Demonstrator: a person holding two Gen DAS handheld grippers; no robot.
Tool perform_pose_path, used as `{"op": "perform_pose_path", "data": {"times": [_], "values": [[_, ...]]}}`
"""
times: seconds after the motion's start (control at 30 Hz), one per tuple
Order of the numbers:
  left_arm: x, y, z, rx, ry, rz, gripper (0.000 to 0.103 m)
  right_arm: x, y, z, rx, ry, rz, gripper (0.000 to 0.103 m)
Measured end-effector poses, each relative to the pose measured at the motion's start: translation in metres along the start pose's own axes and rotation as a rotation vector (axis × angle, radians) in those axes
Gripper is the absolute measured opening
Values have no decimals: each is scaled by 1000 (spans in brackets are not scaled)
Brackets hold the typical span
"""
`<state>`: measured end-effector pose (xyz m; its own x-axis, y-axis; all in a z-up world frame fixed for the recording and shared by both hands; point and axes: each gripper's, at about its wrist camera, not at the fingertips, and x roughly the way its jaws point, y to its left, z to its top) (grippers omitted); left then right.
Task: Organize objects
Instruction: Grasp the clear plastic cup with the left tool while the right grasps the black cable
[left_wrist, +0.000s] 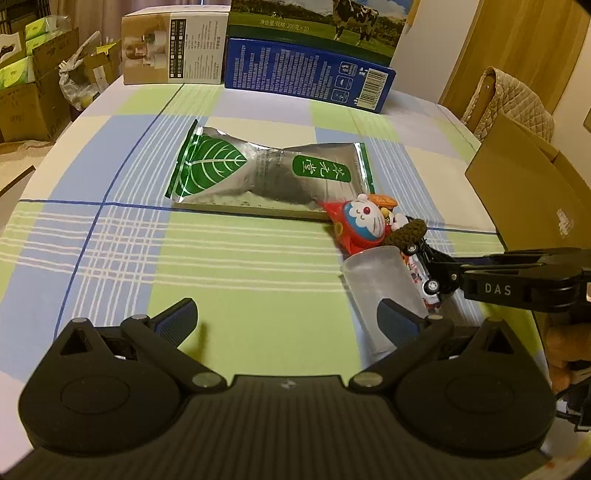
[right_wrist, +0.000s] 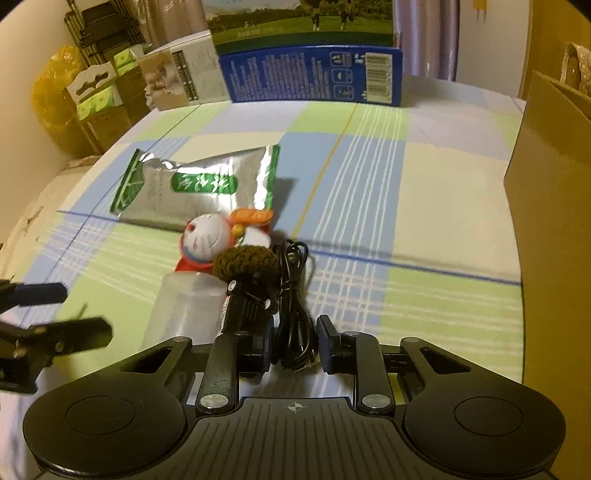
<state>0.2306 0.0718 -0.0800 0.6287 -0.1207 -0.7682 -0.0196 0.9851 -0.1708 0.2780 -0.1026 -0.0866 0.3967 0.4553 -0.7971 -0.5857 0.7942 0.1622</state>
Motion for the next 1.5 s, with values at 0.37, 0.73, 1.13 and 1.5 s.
{"op": "perform_pose_path", "data": {"times": [0.37,0.73,1.13,1.5], "values": [[-6,-4,-3,20,-2,-50,101,-17,11,-20,0,40,82,19],[15,-23,-6,132,64,44,88,-24,14,-28,-77,21,-28,19],[17,-17,-4,157,56,37,63,-16,17,-24,-108,2,-15,23],[16,-12,-5,166,58,63,47,-2,24,-16,-178,-11,-20,28]]}}
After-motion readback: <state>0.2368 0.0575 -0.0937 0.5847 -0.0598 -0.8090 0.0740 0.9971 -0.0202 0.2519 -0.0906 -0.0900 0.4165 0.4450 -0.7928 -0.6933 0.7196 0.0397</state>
